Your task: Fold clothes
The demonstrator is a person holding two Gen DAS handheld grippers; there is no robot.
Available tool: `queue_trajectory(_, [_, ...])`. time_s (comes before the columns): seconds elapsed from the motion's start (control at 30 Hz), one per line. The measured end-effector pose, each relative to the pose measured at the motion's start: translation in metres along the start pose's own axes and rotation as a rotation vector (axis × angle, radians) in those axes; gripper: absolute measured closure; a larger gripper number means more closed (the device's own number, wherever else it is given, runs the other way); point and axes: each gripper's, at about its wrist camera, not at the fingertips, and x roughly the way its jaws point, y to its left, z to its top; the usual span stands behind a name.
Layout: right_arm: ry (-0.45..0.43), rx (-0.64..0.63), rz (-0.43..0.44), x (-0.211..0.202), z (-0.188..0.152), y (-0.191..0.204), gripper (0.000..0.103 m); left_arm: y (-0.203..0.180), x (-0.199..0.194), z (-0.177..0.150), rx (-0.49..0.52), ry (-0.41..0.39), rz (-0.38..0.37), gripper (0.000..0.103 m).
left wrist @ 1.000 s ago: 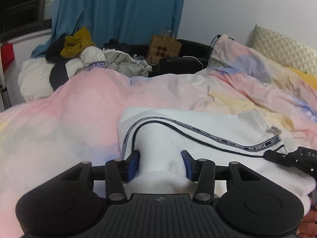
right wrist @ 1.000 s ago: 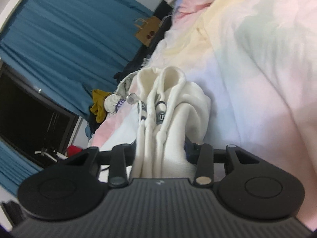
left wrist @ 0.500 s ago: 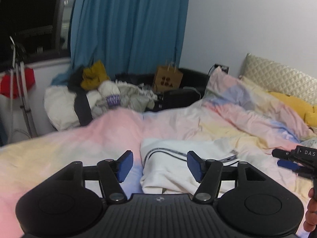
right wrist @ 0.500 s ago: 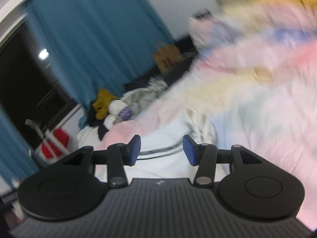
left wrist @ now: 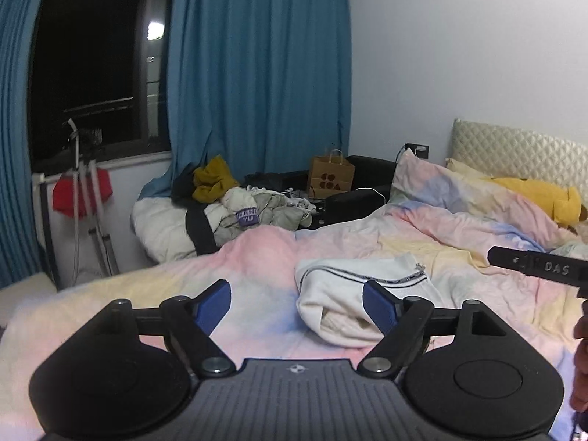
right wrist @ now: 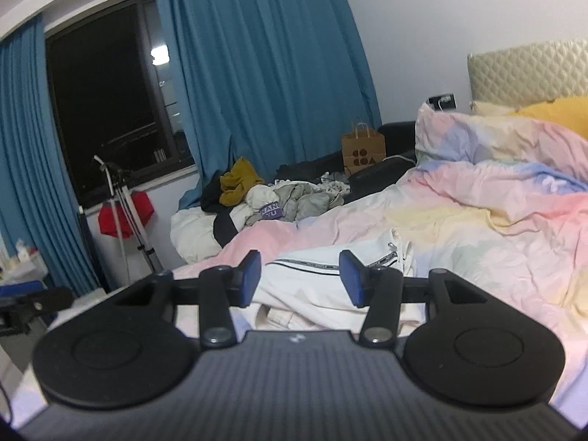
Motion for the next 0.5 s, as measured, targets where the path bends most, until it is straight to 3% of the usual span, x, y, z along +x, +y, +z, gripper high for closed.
queue_trajectory(0.13, [-0.009,-0.069,-0.043,-0.005,-0.019,0.016,0.034,0.007,-0.023,-0.018,-0.035,-0.007,0.011,0.014])
queue_trajectory(0.23, [0.003,-0.07,-0.056,0.0,-0.029,0.021,0.02,0.01,-0.029,-0.027,-0.036,-0.025,0.019,0.003])
queue_trajectory(0.37, [0.043,-0.062,-0.074,0.011,-0.045,0.025,0.017,0.019,-0.026,-0.042,-0.056,-0.035,0.032,0.0])
queue_trajectory(0.4, [0.069,-0.066,-0.089,0.016,-0.051,0.025,0.009,0.022,-0.024,-0.046,-0.061,-0.035,0.041,0.0])
queue_trajectory(0.5, [0.091,-0.062,-0.119,0.022,-0.067,0.024,0.008,0.03,-0.016,-0.058,-0.064,-0.021,0.067,0.0])
